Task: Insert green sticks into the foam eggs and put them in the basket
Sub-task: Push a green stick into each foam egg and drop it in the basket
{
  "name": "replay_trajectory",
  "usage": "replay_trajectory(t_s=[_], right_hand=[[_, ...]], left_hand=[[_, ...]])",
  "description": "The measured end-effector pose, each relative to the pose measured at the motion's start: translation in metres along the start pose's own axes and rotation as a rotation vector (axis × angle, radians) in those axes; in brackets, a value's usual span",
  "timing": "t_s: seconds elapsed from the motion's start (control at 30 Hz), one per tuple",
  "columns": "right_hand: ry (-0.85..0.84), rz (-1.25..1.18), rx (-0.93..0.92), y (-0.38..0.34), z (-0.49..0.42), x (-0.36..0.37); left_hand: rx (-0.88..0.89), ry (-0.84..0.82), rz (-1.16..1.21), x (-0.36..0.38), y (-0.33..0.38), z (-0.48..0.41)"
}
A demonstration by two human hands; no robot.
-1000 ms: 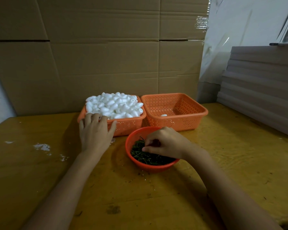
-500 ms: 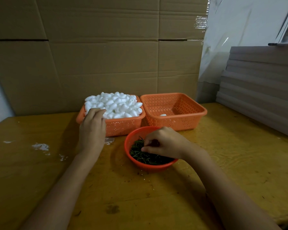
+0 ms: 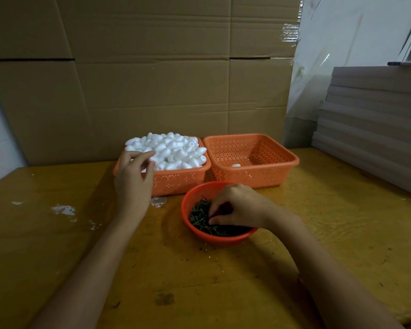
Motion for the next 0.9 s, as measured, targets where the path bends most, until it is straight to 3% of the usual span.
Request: replay_trajectory(t_s=[0.2,0.37,0.5,0.63,0.9], right_hand=[[0.056,-0.074,0.005,0.000,-0.001,-0.003],[0.190,-0.329,0.072,0.001,0.002,-0.011],[0.275,-0.494,0.108,0.004,0.004,-0.017],[0.369,-0.419,0.133,0.008,0.004,-0.021],[0.476,-0.462,0.154,0.007,0.007,-0.025]], left_hand=[[-0.465,0.006,0.757,0.015,-0.006,0.007],[-0.610,-0.086,1.094,0.030,0.011,0.021],[-0.669,-0.206,1.197,0.042,0.023,0.033],[-0.659,-0.347,1.209,0.051,0.031,0.044],[-0.678,-0.357,1.248,0.055,0.028,0.046]])
Point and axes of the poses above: each hand's wrist, its own z-axis away from the middle knuckle, its own x-axis out of the palm, y = z × x, the point moved 5 cm from there along -z, towards the middle knuckle, and after that the axes turned 4 degrees about z, right-handed, at the moved point
